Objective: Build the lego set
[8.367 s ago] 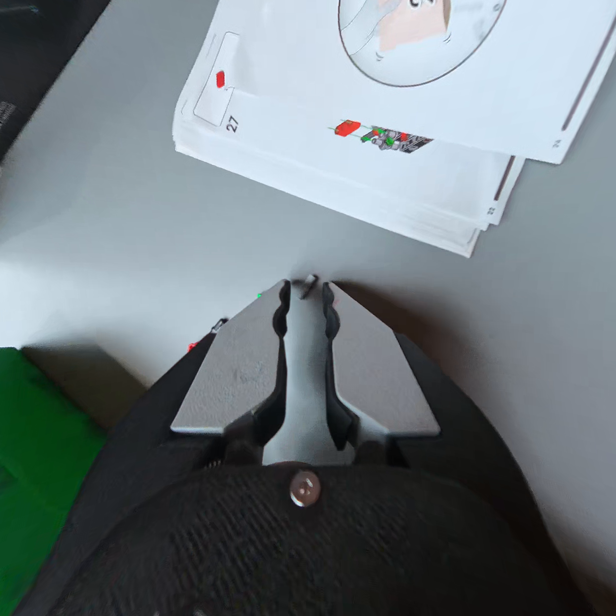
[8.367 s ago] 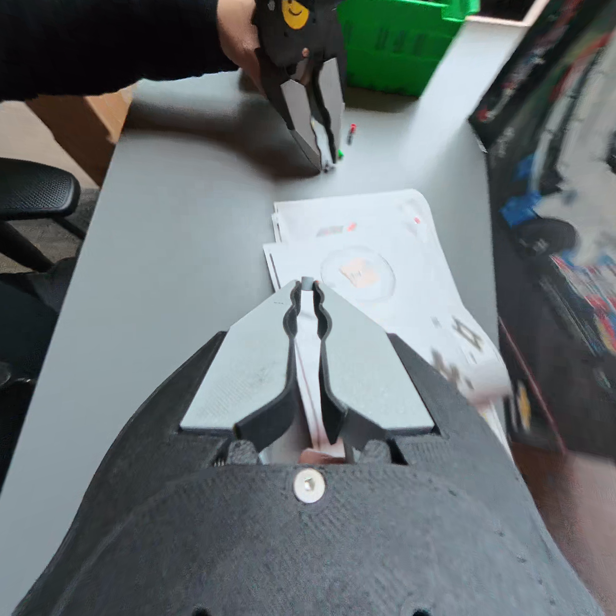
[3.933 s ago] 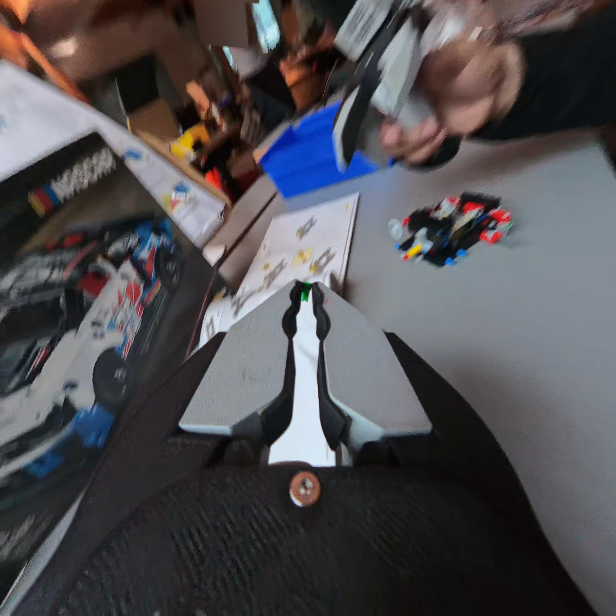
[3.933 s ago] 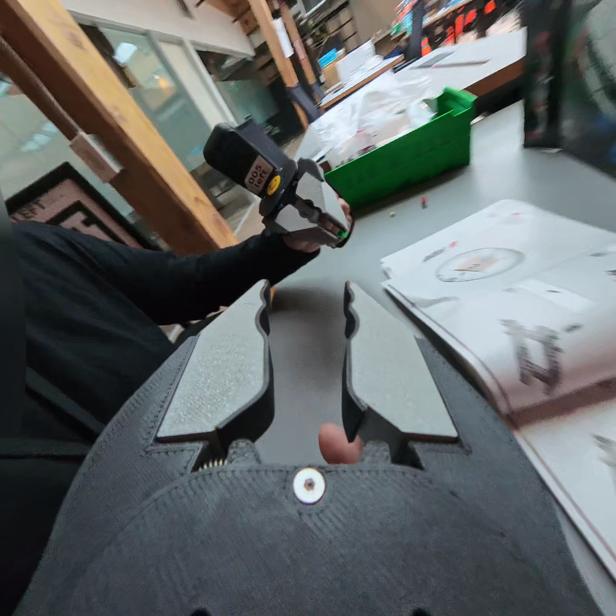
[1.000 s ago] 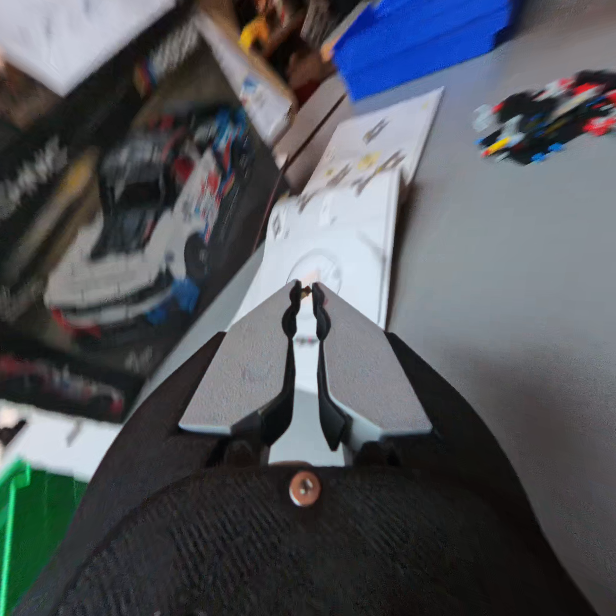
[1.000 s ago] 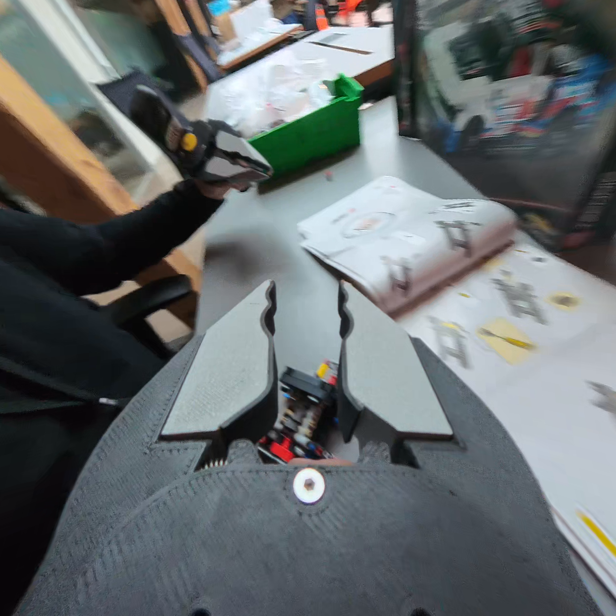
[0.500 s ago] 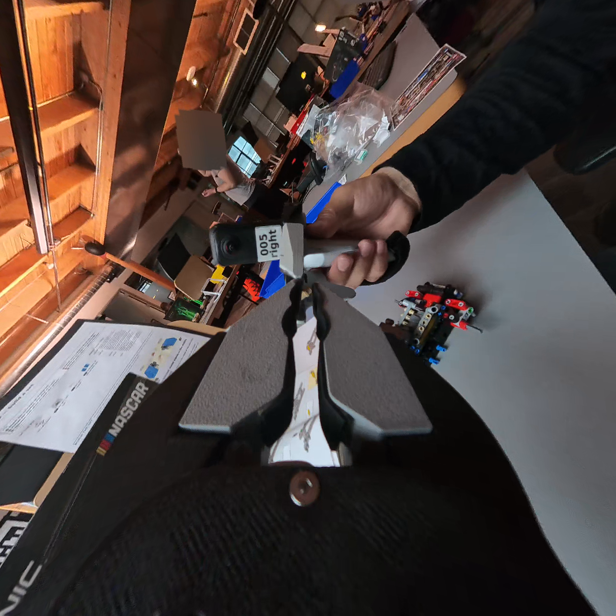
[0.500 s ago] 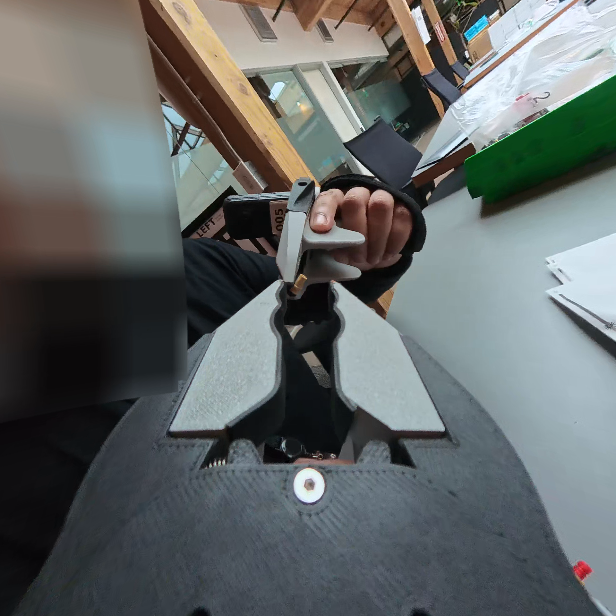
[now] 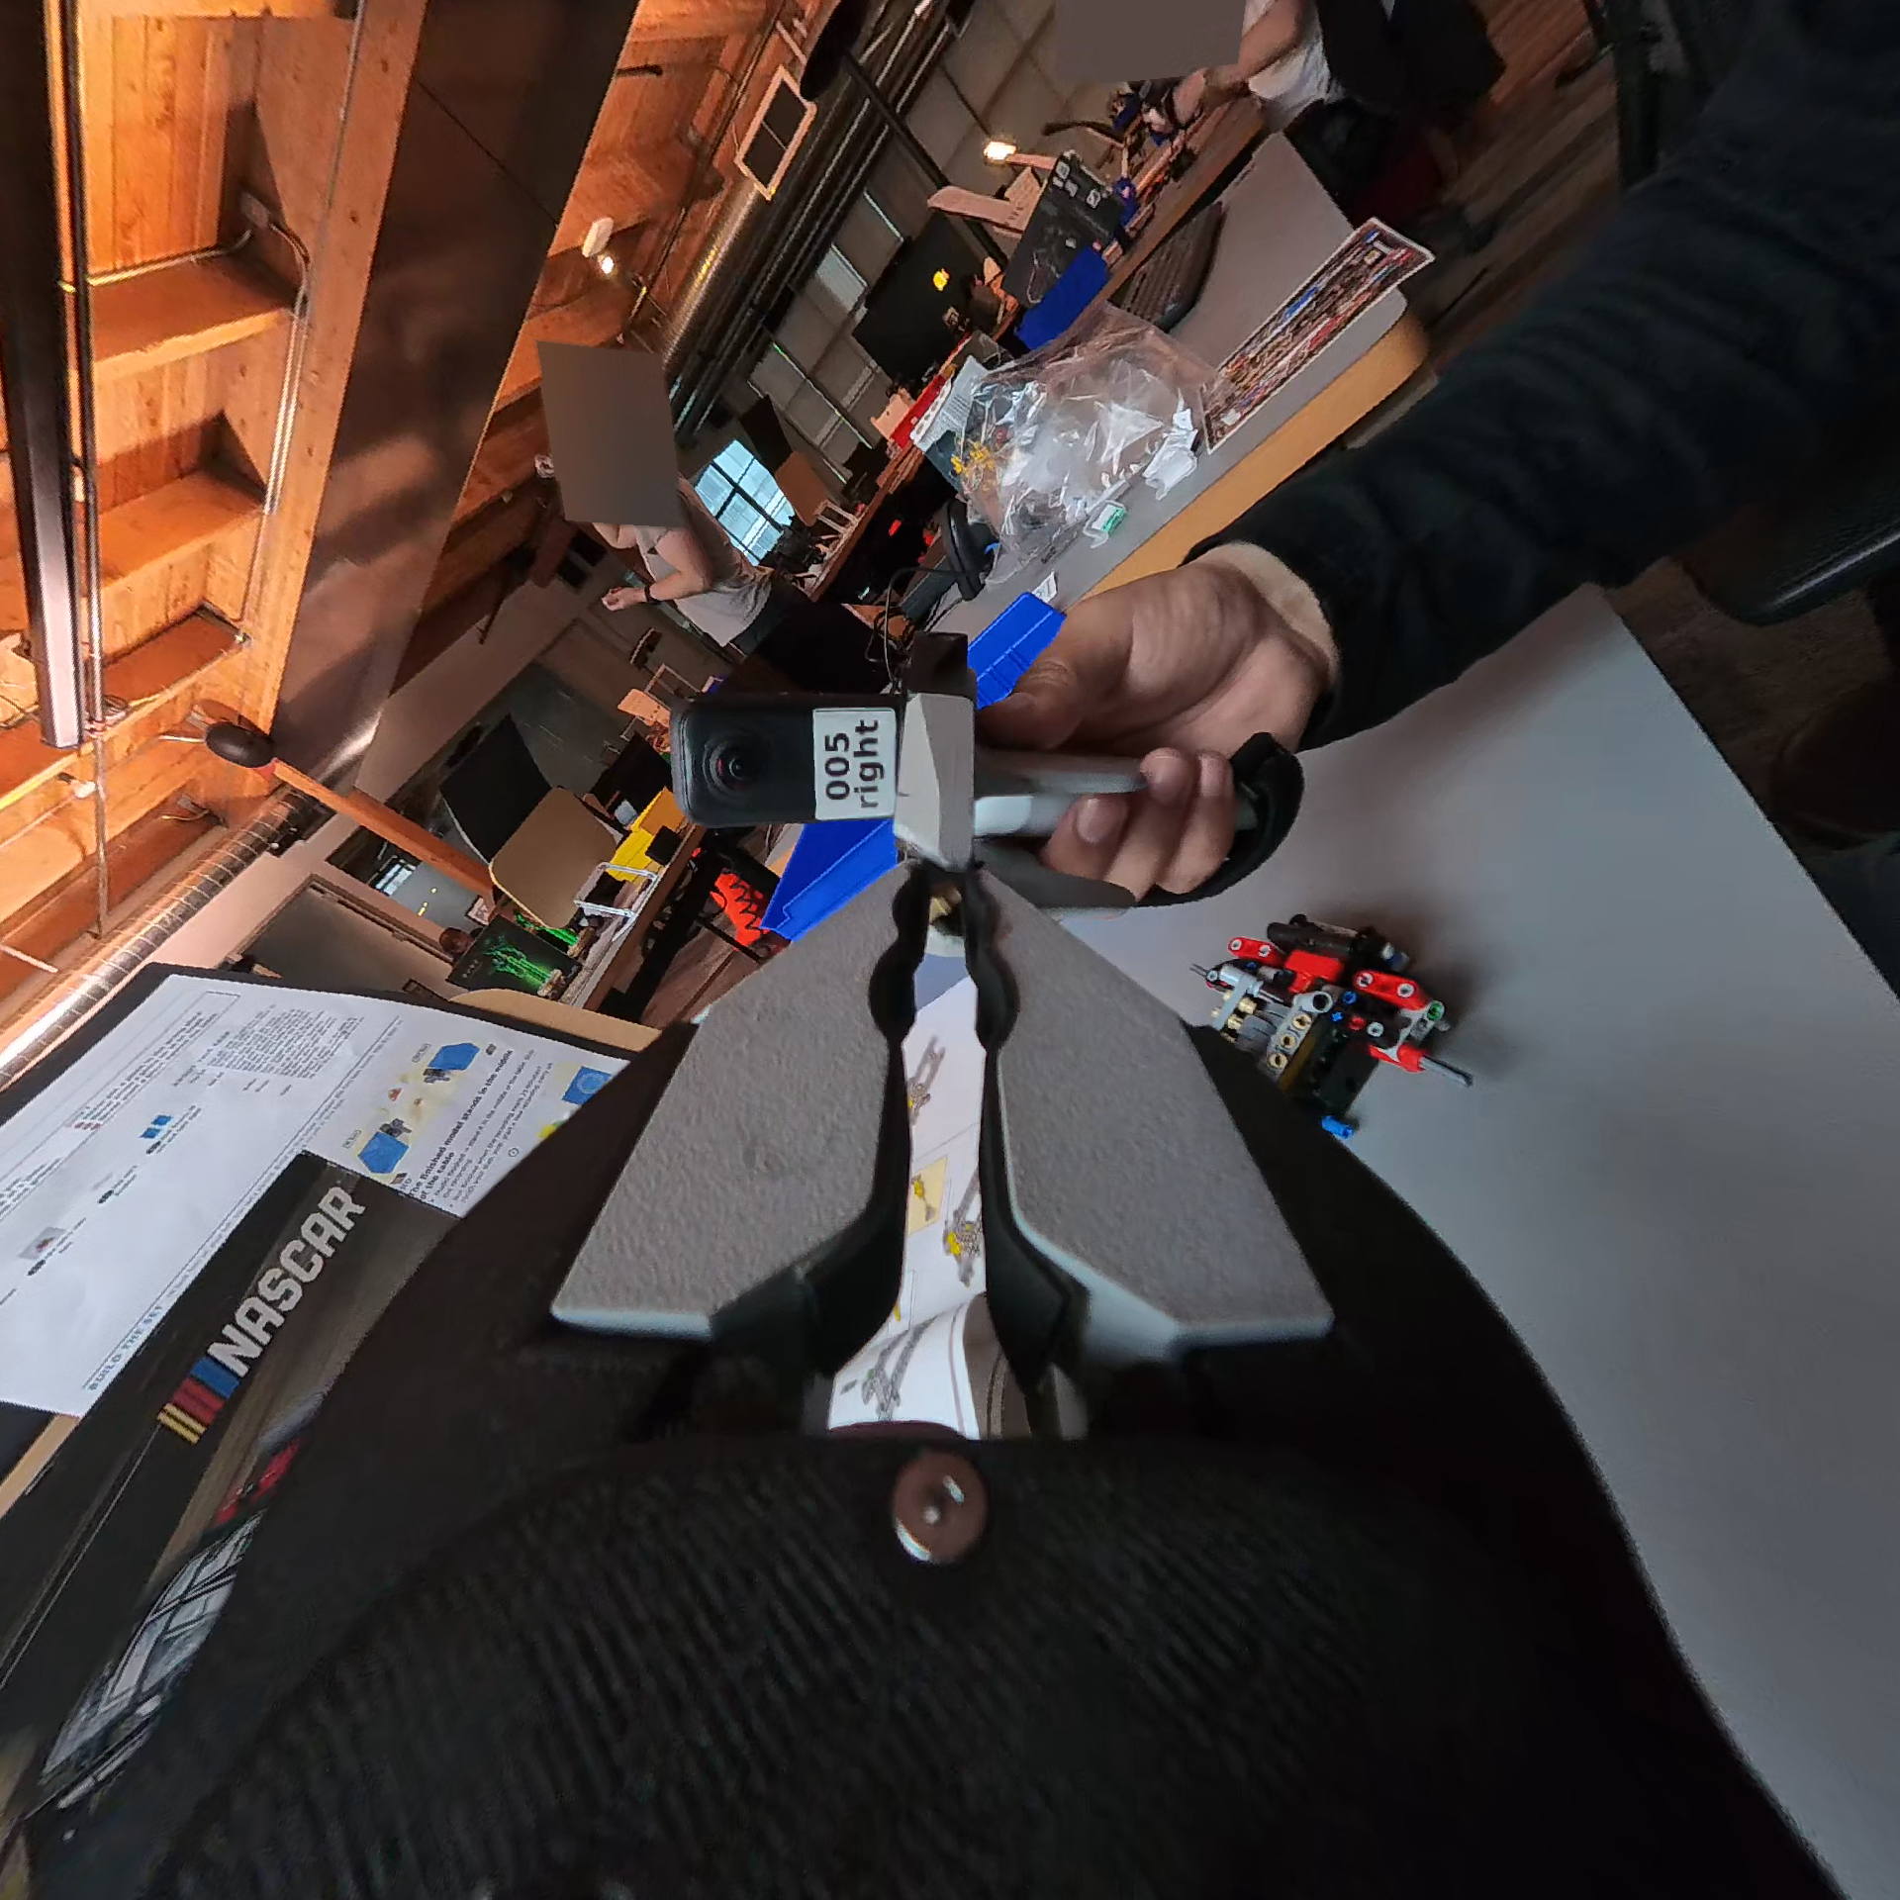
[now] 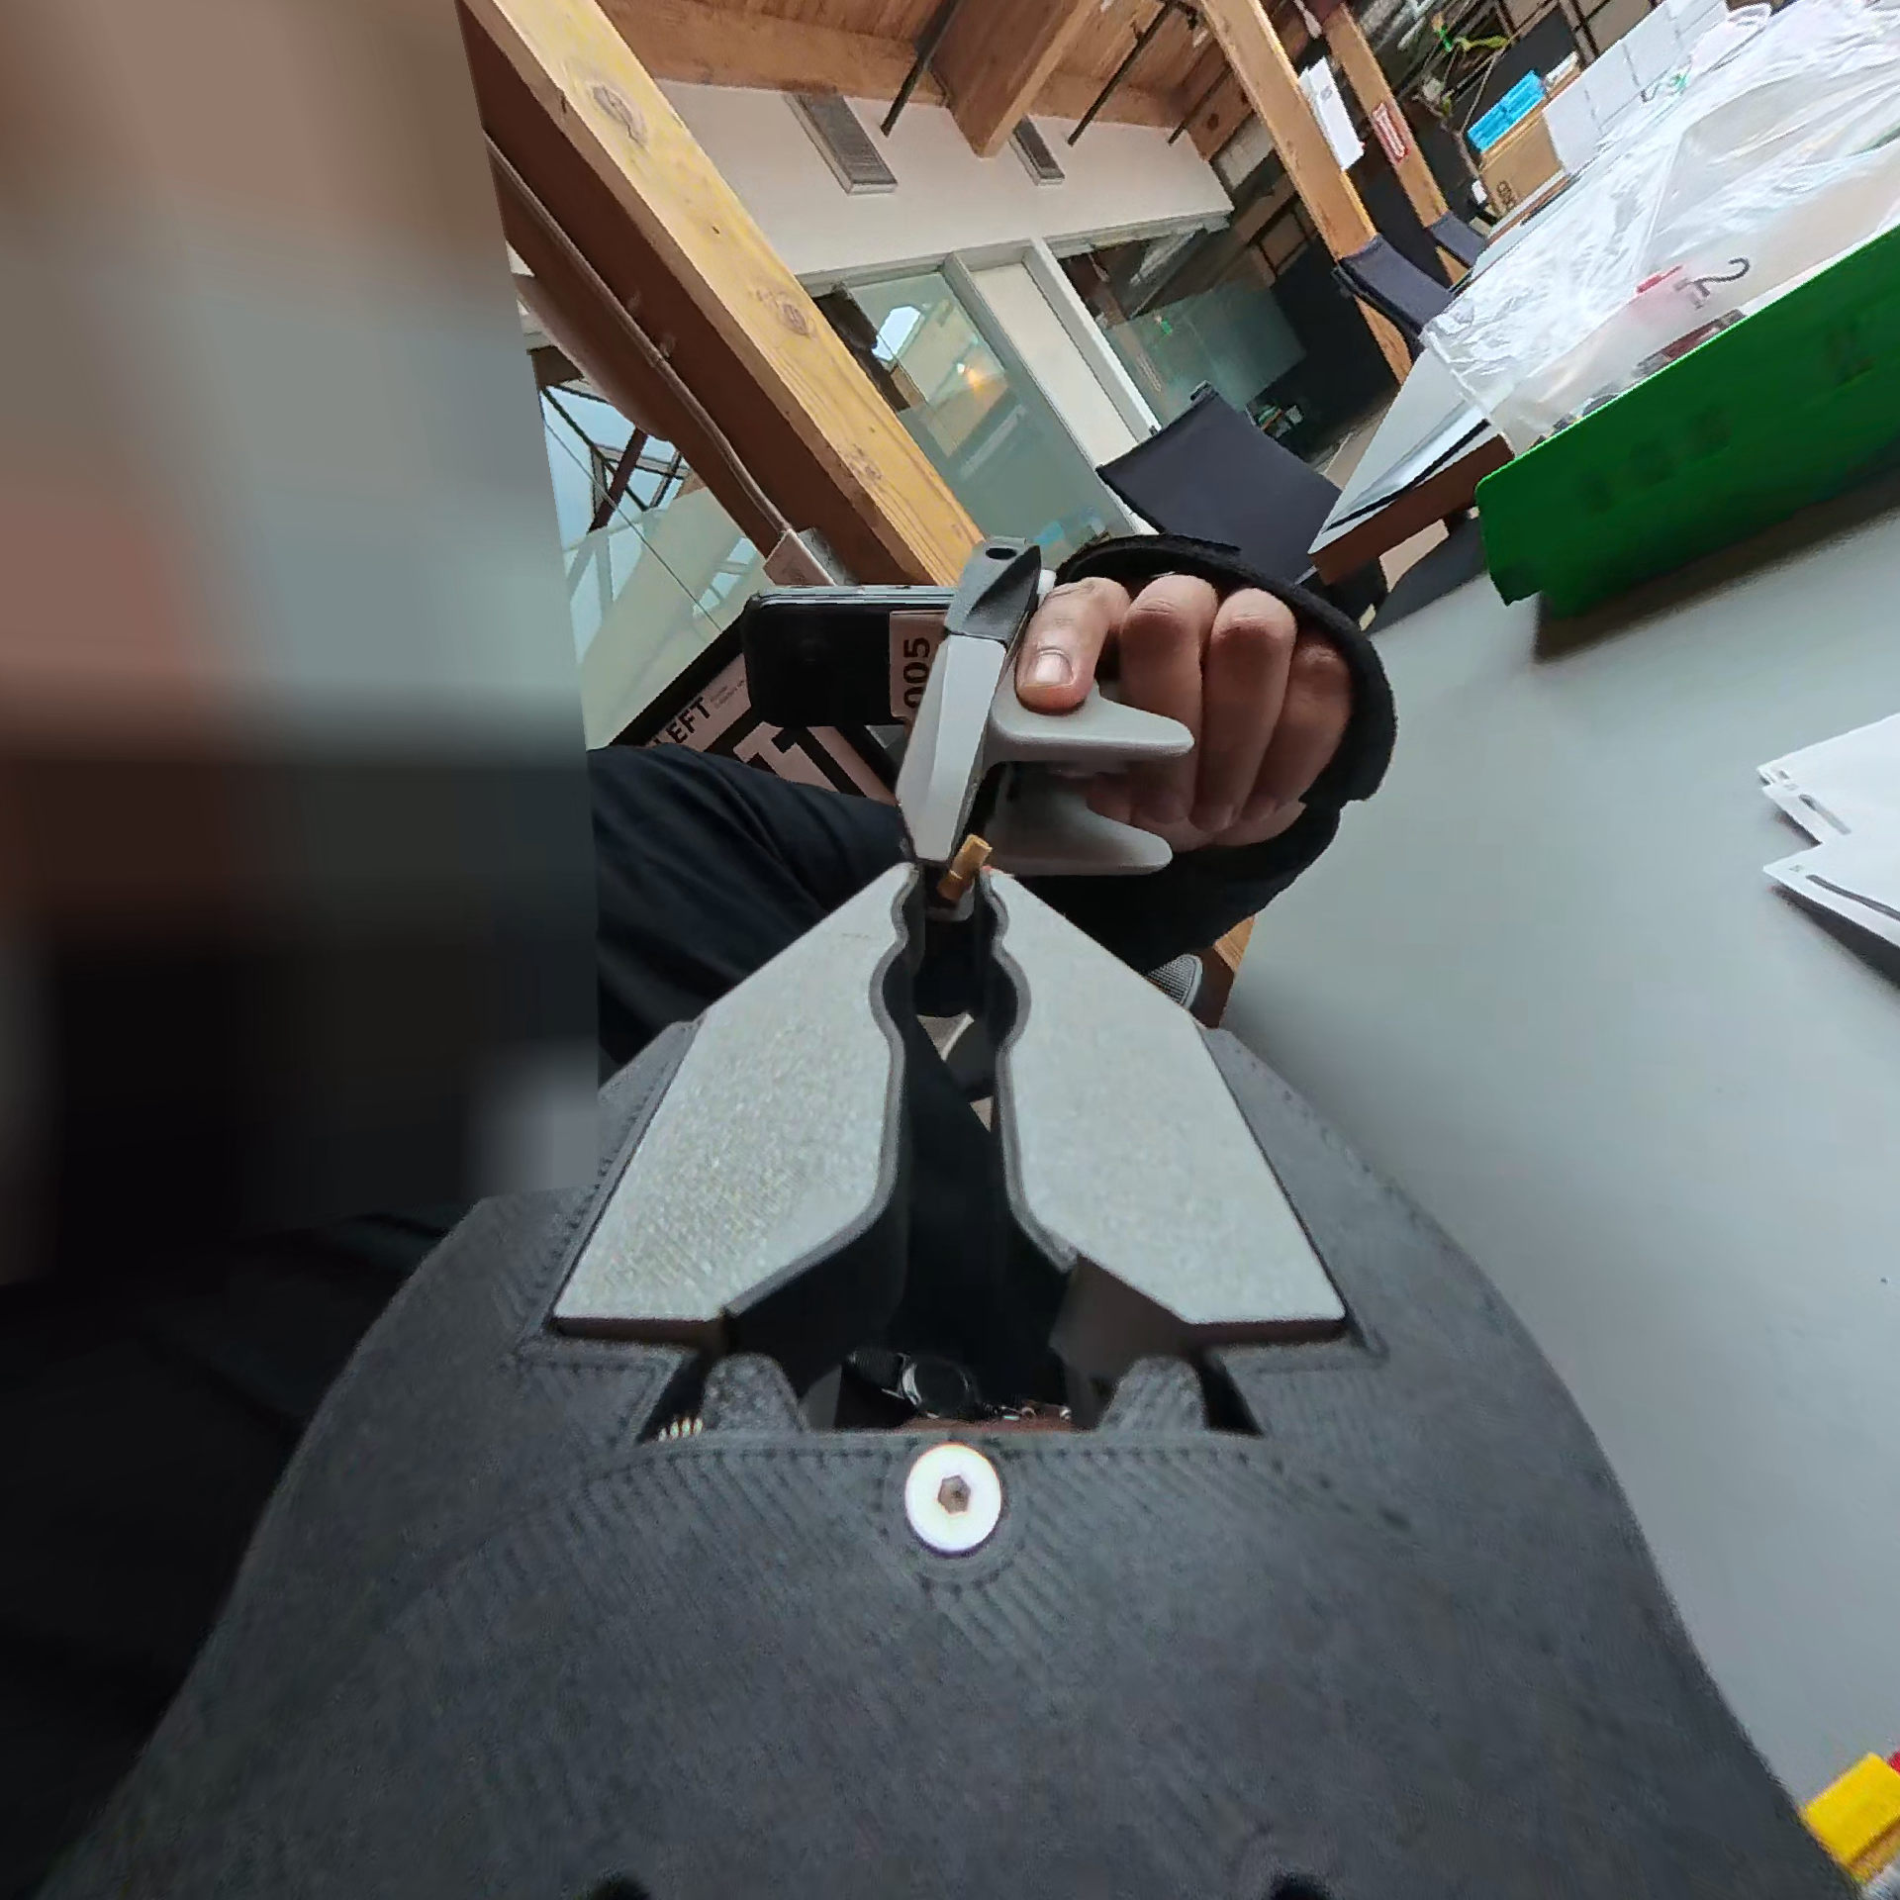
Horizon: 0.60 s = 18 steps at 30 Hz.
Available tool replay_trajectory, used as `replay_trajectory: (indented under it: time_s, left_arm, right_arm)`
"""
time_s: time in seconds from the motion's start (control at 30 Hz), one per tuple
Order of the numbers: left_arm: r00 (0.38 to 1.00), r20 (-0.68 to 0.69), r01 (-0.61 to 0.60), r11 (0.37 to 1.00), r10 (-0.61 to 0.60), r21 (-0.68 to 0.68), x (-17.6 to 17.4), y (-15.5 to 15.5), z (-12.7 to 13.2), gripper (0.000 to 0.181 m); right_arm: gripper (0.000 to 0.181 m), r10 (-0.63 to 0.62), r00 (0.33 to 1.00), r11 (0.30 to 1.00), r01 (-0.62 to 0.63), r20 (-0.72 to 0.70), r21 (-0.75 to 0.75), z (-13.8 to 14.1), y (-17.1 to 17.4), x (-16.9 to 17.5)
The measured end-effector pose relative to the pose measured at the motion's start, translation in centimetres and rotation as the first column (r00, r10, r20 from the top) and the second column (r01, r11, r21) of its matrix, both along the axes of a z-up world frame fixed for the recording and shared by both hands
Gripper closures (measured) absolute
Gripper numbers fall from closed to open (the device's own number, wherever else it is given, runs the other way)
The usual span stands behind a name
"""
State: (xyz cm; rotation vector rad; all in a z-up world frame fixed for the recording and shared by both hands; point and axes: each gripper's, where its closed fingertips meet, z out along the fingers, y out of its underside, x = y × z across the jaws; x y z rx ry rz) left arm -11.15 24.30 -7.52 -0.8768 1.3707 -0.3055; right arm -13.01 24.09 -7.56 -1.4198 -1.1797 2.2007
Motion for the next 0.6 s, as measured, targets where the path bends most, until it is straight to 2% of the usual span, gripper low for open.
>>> replay_trajectory:
  time_s: [0.03,0.17,0.27,0.37,0.43,0.5,0.53,0.57,0.6]
  left_arm:
    - [1.0,0.0,0.002,1.0,-0.002,-0.003,0.0,0.0,-0.1,0.177]
    - [1.0,0.014,-0.008,0.999,0.008,-0.052,0.0,0.4,-0.3,0.174]
    - [0.998,0.05,0.032,0.991,-0.026,-0.132,-0.4,0.0,-0.3,0.164]
    - [0.997,0.073,0.007,0.982,0.007,-0.19,-2.0,0.3,-0.5,0.171]
    - [0.995,0.078,-0.037,0.975,0.056,-0.219,-3.5,1.1,-1.3,0.172]
    - [0.991,0.065,-0.1,0.96,0.121,-0.261,-5.2,2.0,-2.4,0.172]
    - [0.987,0.064,-0.123,0.951,0.146,-0.285,-6.0,2.4,-2.9,0.173]
    - [0.983,0.061,-0.145,0.94,0.171,-0.309,-6.8,2.7,-3.5,0.175]
    - [0.979,0.054,-0.17,0.929,0.198,-0.33,-7.6,3.0,-4.1,0.177]
  right_arm:
    - [0.175,-0.003,1.0,1.0,0.003,0.004,-0.001,-0.1,0.1,0.0]
    - [0.178,-0.04,0.999,0.999,0.04,0.028,-0.007,-0.4,0.6,0.1]
    - [0.179,-0.109,0.991,0.992,0.104,0.075,0.065,-0.8,1.3,0.8]
    - [0.179,-0.239,0.967,0.961,0.224,0.083,0.159,0.0,3.3,3.7]
    - [0.179,-0.358,0.925,0.915,0.32,0.126,0.247,-0.2,5.6,6.4]
    - [0.179,-0.548,0.816,0.804,0.455,0.181,0.384,-0.7,9.4,10.4]
    - [0.179,-0.663,0.724,0.71,0.528,0.189,0.467,-0.8,11.9,13.3]
    - [0.179,-0.776,0.604,0.59,0.59,0.183,0.552,-1.0,14.6,16.7]
    - [0.178,-0.873,0.457,0.453,0.63,0.17,0.631,-1.3,17.3,20.7]
